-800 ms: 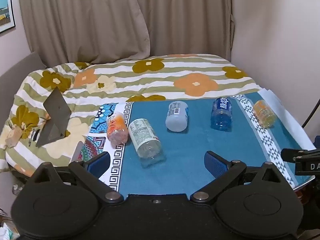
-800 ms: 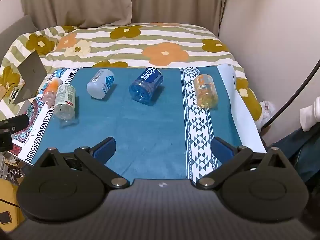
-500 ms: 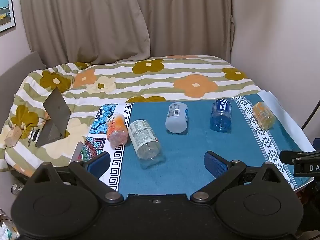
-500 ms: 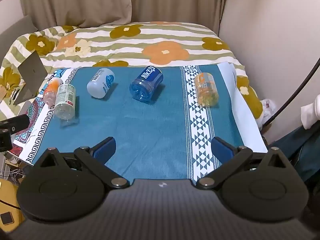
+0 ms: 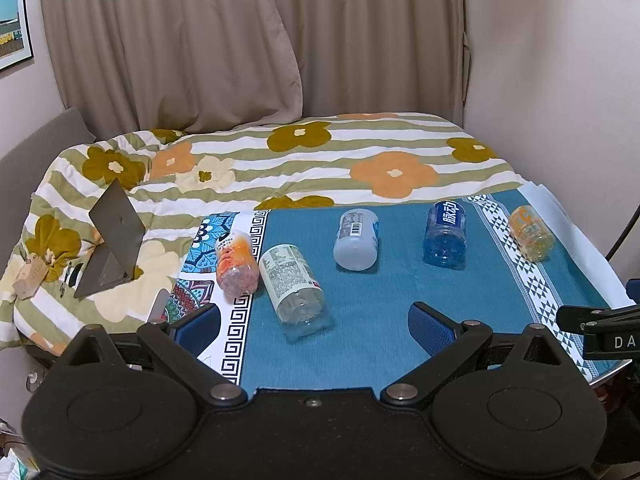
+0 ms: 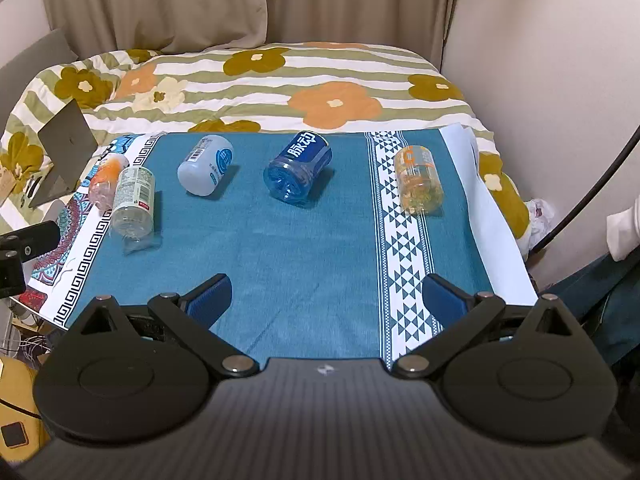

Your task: Flip cup upright

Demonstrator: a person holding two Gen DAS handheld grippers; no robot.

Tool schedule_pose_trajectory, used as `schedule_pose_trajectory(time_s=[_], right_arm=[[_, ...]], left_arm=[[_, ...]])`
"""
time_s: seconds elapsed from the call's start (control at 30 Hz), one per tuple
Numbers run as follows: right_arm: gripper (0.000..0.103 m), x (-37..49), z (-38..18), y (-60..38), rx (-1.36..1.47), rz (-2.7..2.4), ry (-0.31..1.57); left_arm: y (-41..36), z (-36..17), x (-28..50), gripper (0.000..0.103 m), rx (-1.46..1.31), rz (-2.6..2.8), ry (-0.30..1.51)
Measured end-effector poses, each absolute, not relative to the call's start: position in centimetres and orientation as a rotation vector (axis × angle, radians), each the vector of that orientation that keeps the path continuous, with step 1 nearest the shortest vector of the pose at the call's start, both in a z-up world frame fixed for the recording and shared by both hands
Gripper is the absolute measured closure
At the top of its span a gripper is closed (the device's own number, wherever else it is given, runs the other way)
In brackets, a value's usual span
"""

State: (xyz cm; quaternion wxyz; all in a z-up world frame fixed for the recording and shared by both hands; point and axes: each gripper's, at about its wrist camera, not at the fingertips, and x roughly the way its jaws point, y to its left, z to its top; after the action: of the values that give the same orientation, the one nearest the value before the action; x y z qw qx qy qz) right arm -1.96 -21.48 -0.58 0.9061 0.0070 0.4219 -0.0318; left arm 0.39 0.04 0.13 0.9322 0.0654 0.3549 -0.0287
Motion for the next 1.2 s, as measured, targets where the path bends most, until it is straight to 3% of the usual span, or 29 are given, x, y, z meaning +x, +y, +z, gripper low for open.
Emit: schedule_pose_trajectory(time_s=[1.2], right_arm=[[0.000, -0.93, -1.25, -20.83, 0.011, -0.067, 0.889]], left_arm=[[0.42, -0.17, 1.05, 0.001, 0.130, -0.060, 0.729]])
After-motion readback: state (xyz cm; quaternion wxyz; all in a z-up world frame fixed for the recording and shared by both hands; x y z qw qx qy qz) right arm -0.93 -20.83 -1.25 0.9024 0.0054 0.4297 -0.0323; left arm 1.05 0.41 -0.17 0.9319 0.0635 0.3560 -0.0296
